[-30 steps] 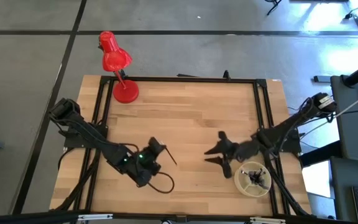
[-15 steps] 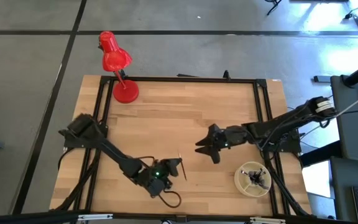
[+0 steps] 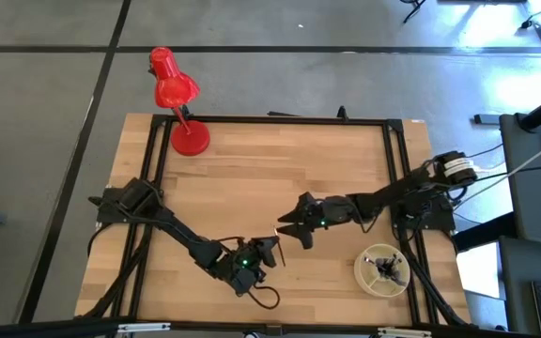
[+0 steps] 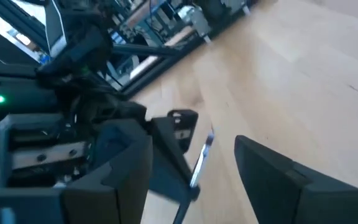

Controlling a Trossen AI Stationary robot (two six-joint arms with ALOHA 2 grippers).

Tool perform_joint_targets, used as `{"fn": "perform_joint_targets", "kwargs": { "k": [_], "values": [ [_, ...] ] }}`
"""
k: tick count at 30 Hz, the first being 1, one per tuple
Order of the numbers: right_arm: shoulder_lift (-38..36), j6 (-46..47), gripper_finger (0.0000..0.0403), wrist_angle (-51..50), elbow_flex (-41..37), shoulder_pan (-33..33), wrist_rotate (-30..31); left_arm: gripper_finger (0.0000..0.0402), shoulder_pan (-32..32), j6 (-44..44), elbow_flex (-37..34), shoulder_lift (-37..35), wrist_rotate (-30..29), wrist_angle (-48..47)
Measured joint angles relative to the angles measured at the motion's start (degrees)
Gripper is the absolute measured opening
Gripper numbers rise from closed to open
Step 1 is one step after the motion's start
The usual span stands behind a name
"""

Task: Pick & Place Makeup Supplies
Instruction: Put the makeup brush into the organizer

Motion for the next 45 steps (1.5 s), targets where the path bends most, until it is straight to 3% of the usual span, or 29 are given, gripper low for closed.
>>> {"fn": "perform_joint_targets", "kwargs": {
  "k": [11, 15, 21, 26, 32, 37, 41, 45],
  "values": [
    [7.4, 1.4, 0.0181, -0.2, 5.3, -0.8, -5.1, 0.0019, 0.4, 0.5, 0.0, 0.0, 0.1, 1.7],
    [8.3, 1.4, 0.0135, -0.5, 6.1, -0.8, -5.0, 0.0019, 0.4, 0.1, 0.0, 0.0, -0.1, 2.8],
    [7.8, 1.2, 0.0023, -0.4, 5.9, -0.7, -4.4, 0.0020, 0.3, -4.2, 0.0, 0.0, -3.2, 2.8],
    [6.1, -2.9, 0.0022, -2.6, 5.7, -0.5, -4.3, 0.0024, 0.2, -12.5, 0.0, 0.0, -4.3, 2.9],
    [-7.1, -13.5, 0.0016, -20.0, 5.7, 1.0, 4.7, 0.0053, 0.3, -27.5, 0.0, 0.0, -7.8, 4.2],
    [-25.1, -19.2, 0.0017, -39.6, 5.7, 7.4, 17.0, 0.0083, 0.3, -53.8, 0.0, -0.3, -7.4, 4.2],
    [-39.5, -11.0, 0.0017, -56.8, 5.7, 14.0, 20.2, 0.0096, 2.0, -66.0, 0.0, -0.4, -5.2, 3.7],
    [-50.6, -5.8, 0.0017, -69.4, 5.7, 22.3, 20.3, 0.0090, 4.3, -75.7, 0.0, -2.0, 4.1, 1.4]
  ]
}}
